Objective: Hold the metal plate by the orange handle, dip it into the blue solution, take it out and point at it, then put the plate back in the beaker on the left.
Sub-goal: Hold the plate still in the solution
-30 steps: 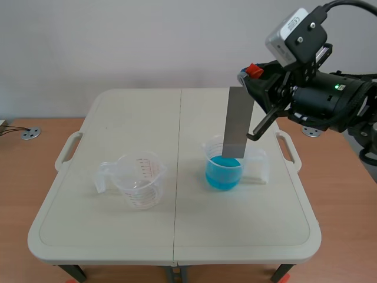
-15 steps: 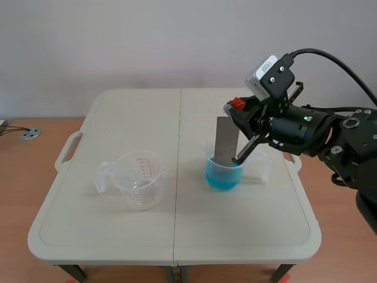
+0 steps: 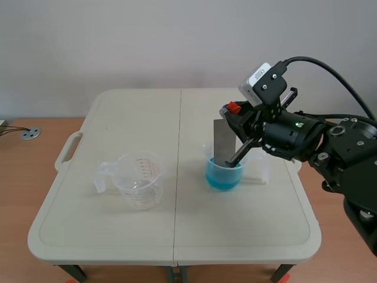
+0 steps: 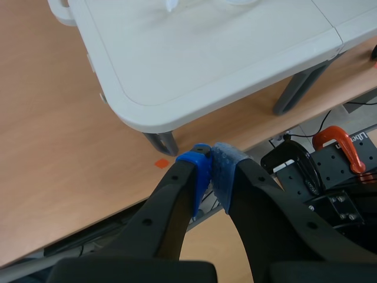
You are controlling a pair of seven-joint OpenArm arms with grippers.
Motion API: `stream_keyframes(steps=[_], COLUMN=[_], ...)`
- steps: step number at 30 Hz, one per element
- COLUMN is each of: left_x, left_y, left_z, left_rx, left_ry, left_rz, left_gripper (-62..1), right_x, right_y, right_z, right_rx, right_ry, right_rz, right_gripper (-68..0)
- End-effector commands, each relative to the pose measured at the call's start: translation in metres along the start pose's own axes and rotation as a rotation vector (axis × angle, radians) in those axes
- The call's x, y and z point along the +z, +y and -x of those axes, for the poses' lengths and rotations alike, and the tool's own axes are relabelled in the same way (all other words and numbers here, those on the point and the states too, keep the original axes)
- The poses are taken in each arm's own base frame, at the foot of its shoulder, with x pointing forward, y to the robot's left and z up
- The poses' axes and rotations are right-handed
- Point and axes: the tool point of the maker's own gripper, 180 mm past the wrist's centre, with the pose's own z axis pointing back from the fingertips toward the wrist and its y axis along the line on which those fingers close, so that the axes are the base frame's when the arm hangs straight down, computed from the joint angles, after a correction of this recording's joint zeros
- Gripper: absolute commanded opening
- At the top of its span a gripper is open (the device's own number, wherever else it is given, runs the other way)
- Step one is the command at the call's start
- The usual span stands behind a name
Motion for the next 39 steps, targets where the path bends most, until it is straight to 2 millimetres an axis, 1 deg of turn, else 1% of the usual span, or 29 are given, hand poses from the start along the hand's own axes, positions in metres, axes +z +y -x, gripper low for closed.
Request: stream_keyframes(steps=[1,39], left_x=[-0.0005,-0.0006], left_y=[0.0005,0.0005], left_z=[-0.0058,-0.0027], left_rx=[-0.001,-0.001], left_ry=[-0.022,-0.005], left_rz=[0.002,0.002], left_gripper=[-59.4,-59.4], right_x=[0.0003,0.0002], right_y=[-0.0040,-0.0041], right_z=[-0.0010,-0.0012], right_rx=[0.014,0.014], right_ry=[0.005,0.004], right_rz=[-0.001,-0.001], right_gripper=[-66.2,-66.2])
